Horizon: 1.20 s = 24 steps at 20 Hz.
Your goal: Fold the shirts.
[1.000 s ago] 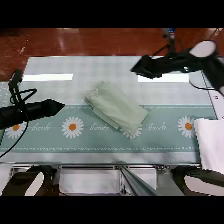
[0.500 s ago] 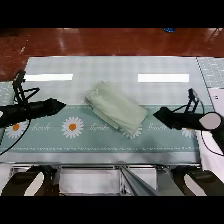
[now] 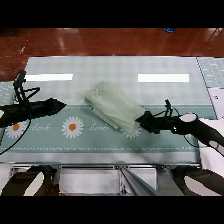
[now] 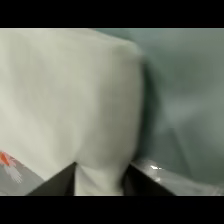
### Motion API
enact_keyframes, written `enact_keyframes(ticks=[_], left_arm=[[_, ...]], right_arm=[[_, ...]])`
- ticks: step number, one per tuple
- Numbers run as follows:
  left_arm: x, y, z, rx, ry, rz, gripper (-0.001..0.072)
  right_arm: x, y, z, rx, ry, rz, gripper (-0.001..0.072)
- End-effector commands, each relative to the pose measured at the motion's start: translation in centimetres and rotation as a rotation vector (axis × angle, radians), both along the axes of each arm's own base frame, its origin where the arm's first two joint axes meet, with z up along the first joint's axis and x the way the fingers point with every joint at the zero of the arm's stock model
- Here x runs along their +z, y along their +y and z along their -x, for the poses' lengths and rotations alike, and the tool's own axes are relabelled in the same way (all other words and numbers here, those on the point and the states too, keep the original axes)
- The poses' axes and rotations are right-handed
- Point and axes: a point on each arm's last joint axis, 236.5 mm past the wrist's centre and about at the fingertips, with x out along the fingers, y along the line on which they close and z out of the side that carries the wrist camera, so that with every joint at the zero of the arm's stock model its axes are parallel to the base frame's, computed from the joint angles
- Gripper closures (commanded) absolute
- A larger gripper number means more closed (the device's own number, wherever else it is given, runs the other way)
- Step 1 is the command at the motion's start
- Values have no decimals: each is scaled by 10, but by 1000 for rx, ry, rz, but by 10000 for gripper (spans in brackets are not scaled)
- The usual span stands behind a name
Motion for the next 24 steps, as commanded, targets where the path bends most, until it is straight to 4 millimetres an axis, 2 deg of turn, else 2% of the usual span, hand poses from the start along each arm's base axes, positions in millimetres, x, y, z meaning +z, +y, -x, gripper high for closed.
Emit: enact_keyframes(ticks=[1,2,3,5,7,9,11,13,14,16,18,21,24], left_arm=[[0,0,0,0,1,0,684],[0,0,0,0,1,0,683],[-1,0,1,-2,2,0,683],[-1,0,1,-3,4,0,684],[-1,0,1,-3,4,0,684],[-1,0,1,-3,4,0,684],[-1,-1,1,-4,4,0,683],[-1,-1,1,-4,4,0,684],[-1,0,1,-4,4,-1,683],[-1,-1,1,-4,4,0,683],[-1,0,1,-3,3,0,684],[-1,0,1,-2,3,0,683],[0,0,0,0,0,-1,683]], right_arm=[[5,47,-25,109,-46,-65,526],[23,60,-40,175,-114,-93,680],[47,69,-56,223,-188,-114,683],[107,80,-92,297,-339,-125,684],[170,77,-126,351,-470,-62,684],[226,60,-154,357,-579,39,684],[278,35,-172,324,-650,101,684],[331,-3,-183,273,-724,137,684],[349,-25,-185,239,-733,161,684],[372,-79,-182,154,-725,241,684],[384,-130,-163,73,-687,289,685],[389,-200,-117,-29,-583,363,685],[376,-261,-58,-131,-409,507,685]])
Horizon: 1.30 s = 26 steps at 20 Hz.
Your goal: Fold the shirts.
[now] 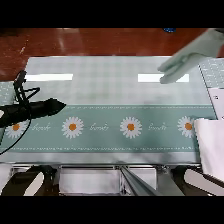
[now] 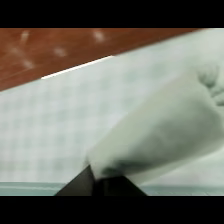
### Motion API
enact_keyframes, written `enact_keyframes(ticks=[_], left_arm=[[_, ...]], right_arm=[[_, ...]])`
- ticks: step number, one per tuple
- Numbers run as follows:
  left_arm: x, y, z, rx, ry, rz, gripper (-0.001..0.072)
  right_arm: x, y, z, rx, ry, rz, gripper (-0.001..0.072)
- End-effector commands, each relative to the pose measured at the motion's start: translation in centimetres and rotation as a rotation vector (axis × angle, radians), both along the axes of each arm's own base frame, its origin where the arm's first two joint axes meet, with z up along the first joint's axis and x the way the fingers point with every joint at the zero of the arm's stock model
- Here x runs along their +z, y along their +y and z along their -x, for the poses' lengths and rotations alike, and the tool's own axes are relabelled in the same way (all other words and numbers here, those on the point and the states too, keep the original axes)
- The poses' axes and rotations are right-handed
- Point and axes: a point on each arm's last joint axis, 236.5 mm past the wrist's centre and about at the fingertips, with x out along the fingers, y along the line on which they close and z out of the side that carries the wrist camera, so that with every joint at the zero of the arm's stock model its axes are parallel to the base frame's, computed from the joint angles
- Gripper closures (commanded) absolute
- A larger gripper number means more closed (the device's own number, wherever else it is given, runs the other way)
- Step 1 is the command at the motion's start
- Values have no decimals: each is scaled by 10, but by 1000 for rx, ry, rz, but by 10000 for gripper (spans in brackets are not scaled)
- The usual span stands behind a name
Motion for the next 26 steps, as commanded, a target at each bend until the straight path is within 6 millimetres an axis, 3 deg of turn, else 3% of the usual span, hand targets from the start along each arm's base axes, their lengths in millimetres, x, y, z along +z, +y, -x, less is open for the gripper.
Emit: enact_keyframes(ticks=[1,4,6,9,10,12,13,15,19,21,22,23,24,25,26], left_arm=[[0,0,-1,2,-2,-1,683],[0,0,0,1,-1,-1,683],[0,0,0,0,0,0,683],[0,0,0,1,-1,-1,683],[0,0,0,1,-1,-1,683],[0,0,-1,1,-1,-1,683],[-1,0,-1,2,0,-1,683],[-1,0,-1,1,2,-1,683],[-2,0,-1,1,8,1,683],[5,-2,-7,-6,-9,9,683],[18,-5,-15,-26,-46,14,684],[37,-8,-26,-43,-89,19,684],[58,-11,-36,-53,-124,26,684],[79,-14,-48,-69,-167,24,684],[104,-23,-61,-91,-218,24,684]], right_arm=[[-16,-69,82,-191,201,107,685],[-35,-108,139,-384,296,89,685],[-64,-123,179,-530,375,50,685],[-137,-145,285,-833,670,114,684],[-156,-142,314,-933,761,104,684],[-188,-124,340,-982,855,70,683],[-200,-119,357,-1014,920,82,644],[-213,-118,386,-1090,1041,105,304],[-222,-125,367,-934,1067,126,304],[-216,-142,329,-872,970,114,315],[-207,-150,294,-829,868,75,405],[-194,-151,247,-754,734,8,583],[-168,-140,181,-631,529,-93,683],[-127,-116,114,-480,294,-210,684],[-75,-72,59,-268,58,-298,684]])
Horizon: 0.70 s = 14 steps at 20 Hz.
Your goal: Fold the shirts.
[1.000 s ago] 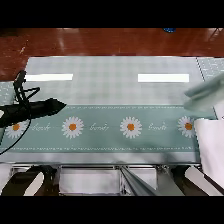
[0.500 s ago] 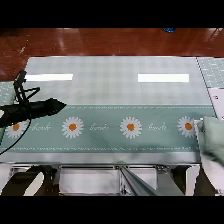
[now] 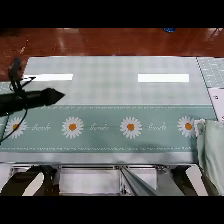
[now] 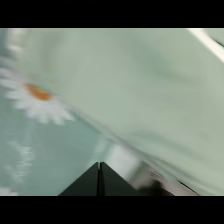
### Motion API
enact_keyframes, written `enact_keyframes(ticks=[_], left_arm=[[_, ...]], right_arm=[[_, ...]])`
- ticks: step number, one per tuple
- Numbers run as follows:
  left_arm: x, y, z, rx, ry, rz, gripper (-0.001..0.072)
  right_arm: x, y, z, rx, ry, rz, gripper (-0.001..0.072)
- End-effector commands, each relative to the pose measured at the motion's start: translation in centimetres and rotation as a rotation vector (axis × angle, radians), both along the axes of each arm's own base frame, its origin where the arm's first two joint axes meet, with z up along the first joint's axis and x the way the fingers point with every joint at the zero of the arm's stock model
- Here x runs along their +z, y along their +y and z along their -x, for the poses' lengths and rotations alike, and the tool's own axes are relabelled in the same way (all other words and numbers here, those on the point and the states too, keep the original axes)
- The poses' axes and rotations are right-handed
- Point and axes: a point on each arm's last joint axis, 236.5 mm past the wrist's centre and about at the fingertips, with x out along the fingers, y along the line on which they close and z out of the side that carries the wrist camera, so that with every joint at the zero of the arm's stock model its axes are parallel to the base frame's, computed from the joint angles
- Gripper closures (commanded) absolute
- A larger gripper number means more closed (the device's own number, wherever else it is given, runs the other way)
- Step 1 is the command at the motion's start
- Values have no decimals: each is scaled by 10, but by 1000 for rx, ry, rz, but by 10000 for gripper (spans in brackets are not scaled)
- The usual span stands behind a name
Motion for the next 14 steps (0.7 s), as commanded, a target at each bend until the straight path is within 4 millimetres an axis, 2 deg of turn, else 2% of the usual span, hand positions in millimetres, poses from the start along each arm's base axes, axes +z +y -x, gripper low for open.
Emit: enact_keyframes(ticks=[1,2,3,4,5,6,8,9,10,11,14], left_arm=[[70,-28,-37,-81,-146,10,685],[88,-48,-43,-143,-173,12,685],[104,-72,-44,-225,-184,11,685],[114,-89,-43,-292,-193,-9,685],[113,-99,-44,-343,-198,-69,685],[100,-96,-51,-341,-184,-156,685],[48,-55,-67,-215,-47,-361,684],[22,-33,-67,-165,38,-438,684],[-1,-15,-63,-124,125,-476,683],[-18,-8,-56,-108,195,-474,684],[-42,0,-49,-113,259,-489,683]], right_arm=[[135,110,-177,450,-757,-197,684],[131,135,-196,538,-735,-147,684],[108,154,-208,607,-637,-89,684],[74,171,-212,690,-494,-23,684],[39,184,-210,774,-359,35,684],[4,195,-204,874,-217,89,684],[-45,200,-192,1012,10,195,684],[-60,199,-191,1051,77,244,684],[-70,201,-192,1073,119,273,684],[-76,206,-195,1089,125,285,684],[-77,220,-207,1086,68,280,684]])
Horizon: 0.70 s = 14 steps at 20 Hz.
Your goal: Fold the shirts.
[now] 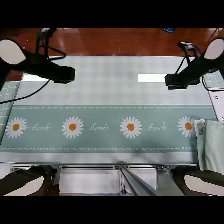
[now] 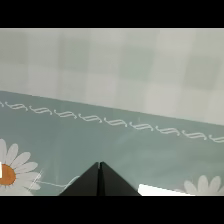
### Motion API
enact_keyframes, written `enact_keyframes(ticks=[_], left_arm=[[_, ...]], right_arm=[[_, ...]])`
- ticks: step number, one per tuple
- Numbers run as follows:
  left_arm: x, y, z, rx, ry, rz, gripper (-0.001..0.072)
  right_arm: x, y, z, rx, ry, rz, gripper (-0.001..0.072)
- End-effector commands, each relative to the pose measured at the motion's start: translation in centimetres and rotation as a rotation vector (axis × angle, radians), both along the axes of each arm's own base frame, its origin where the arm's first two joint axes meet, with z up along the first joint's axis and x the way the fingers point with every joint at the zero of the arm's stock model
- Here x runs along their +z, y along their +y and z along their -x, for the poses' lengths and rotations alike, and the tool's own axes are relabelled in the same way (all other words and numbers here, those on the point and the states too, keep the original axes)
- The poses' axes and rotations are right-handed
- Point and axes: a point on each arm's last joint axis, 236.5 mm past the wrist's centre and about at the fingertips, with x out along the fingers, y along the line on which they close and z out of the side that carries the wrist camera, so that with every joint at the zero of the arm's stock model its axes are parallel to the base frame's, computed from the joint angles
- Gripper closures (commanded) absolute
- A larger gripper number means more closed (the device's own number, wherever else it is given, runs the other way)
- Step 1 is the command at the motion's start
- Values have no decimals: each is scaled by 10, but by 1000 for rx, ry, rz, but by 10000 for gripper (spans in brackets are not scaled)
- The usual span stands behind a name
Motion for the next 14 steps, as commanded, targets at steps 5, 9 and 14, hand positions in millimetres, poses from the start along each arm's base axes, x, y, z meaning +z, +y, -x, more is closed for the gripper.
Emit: enact_keyframes(ticks=[5,9,14], left_arm=[[-35,24,6,60,93,-96,684],[-35,24,6,60,93,-95,684],[-36,24,6,60,94,-96,684]], right_arm=[[-12,11,-7,36,-6,53,683],[-12,11,-7,36,-6,53,684],[-12,11,-7,36,-6,53,684]])
